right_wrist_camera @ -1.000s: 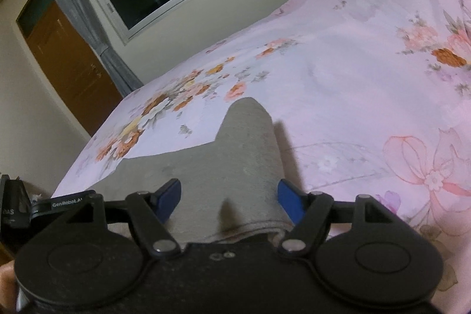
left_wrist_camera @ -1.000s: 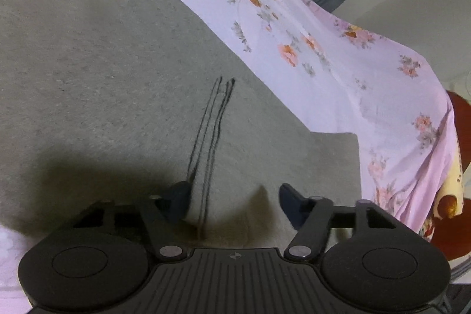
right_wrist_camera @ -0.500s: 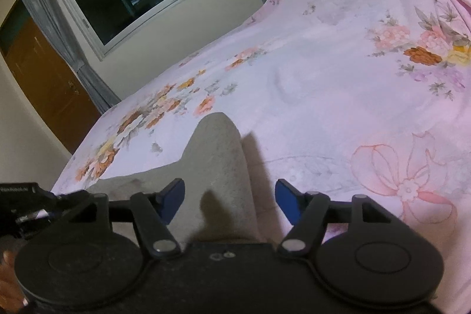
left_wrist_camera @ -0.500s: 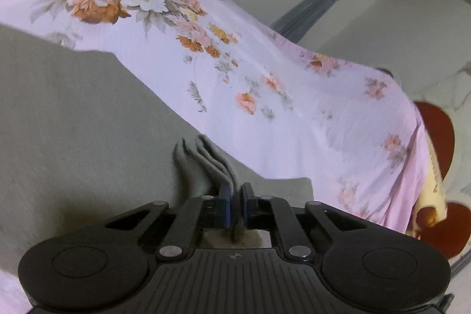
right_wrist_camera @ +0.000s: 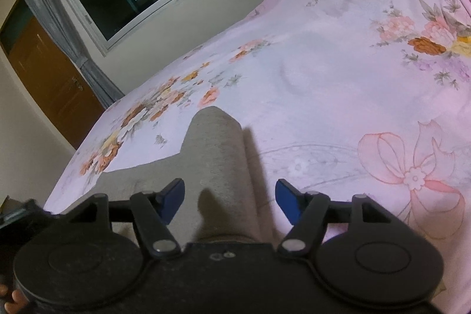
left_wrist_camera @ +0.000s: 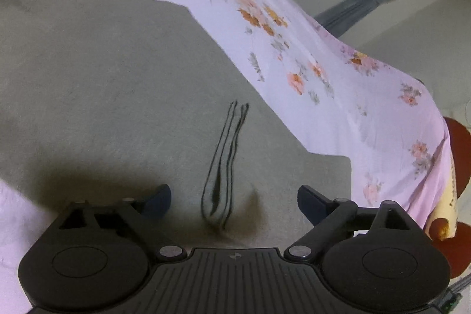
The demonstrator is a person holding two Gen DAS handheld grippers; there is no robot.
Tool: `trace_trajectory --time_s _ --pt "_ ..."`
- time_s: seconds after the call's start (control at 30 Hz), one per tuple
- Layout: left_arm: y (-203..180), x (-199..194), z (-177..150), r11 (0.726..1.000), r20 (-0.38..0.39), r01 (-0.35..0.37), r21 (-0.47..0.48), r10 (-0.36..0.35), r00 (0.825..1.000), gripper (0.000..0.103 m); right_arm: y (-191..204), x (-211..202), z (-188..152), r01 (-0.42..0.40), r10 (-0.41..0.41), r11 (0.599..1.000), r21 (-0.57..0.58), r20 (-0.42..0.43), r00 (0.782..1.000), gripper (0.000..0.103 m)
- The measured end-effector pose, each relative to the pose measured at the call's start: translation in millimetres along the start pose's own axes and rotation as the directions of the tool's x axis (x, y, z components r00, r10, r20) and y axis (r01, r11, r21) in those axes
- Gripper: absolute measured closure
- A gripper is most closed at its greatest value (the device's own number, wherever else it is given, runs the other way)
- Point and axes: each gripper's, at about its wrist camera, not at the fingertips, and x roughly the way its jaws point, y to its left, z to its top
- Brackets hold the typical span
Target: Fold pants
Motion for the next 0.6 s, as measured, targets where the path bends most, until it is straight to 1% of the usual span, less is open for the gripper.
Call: trace_trajectory --time_s 0.03,0.1,0.13,0.17,0.2,0.23,0.27,0.3,0.33,0.37,0.43,0.5,0.6 --pt "3.0 2.4 -2.0 1.0 -0.017 0.006 -0.007 -0.006 1.0 0.012 1.0 0.1 -1.1 -0.001 0.001 1.0 0.0 0.0 1.0 0.034" --pt "4.6 7.3 -6.8 1.0 -0.024 0.016 0.003 -0.016 1.0 0.012 2.5 0.6 -2.3 -0.009 0.009 1.0 0.001 -0.004 1.0 0.034" --pt "4.3 10.4 -8.3 0.999 -0.031 0.032 0.002 -0.032 0.999 0.013 3.7 0.2 -2.5 -0.013 0.013 1.0 -0.003 -0.003 1.0 0.034" --pt "3.7 14.1 -9.6 0.999 -0.04 0.045 -0.006 -0.045 0.998 0.026 4.6 -0.6 -2.7 -0.015 0.015 1.0 -0.007 -0.001 1.0 0.034" --pt "2.1 19.8 -10.9 0.998 -0.05 0.053 -0.015 -0.054 0.997 0.036 5.3 -1.4 -2.7 -0.015 0.015 1.0 -0.012 0.002 1.0 0.034" --pt "2.5 26.5 -12.4 0.997 -0.067 0.063 -0.032 -0.065 0.996 0.052 5.4 -2.5 -2.8 -0.014 0.014 1.0 -0.015 0.005 1.0 0.034" --pt "3.6 33.6 -14.6 0.996 -0.072 0.069 -0.054 -0.072 0.995 0.063 4.8 -3.1 -2.9 -0.013 0.013 1.0 -0.015 0.006 1.0 0.034" --pt "4.4 39.1 -17.1 0.995 -0.066 0.073 -0.069 -0.078 0.995 0.067 3.9 -3.3 -3.1 -0.011 0.011 1.0 -0.014 0.005 1.0 0.034" --pt "4.9 44.3 -18.5 0.993 -0.061 0.081 -0.082 -0.086 0.994 0.079 3.4 -3.5 -3.4 -0.007 0.007 1.0 -0.012 0.005 1.0 0.034" --pt "3.6 48.4 -19.6 0.993 -0.055 0.082 -0.089 -0.087 0.995 0.082 2.3 -3.8 -3.3 -0.004 0.004 1.0 -0.009 0.004 1.0 0.034" --pt "-4.6 45.8 -18.9 0.995 -0.023 0.075 -0.06 -0.077 0.997 0.084 1.6 -5.0 -2.5 0.007 -0.007 1.0 -0.013 0.007 1.0 0.034" --pt "-18.1 30.4 -12.4 0.995 0.035 0.098 -0.003 -0.098 0.995 0.085 1.4 -7.2 0.9 0.023 -0.022 0.999 -0.026 0.025 0.999 0.034" --pt "-34.7 -0.9 9.9 0.988 0.123 0.134 0.074 -0.142 0.982 0.086 3.5 -5.9 10.3 0.038 -0.037 0.998 -0.039 0.041 0.998 0.038"
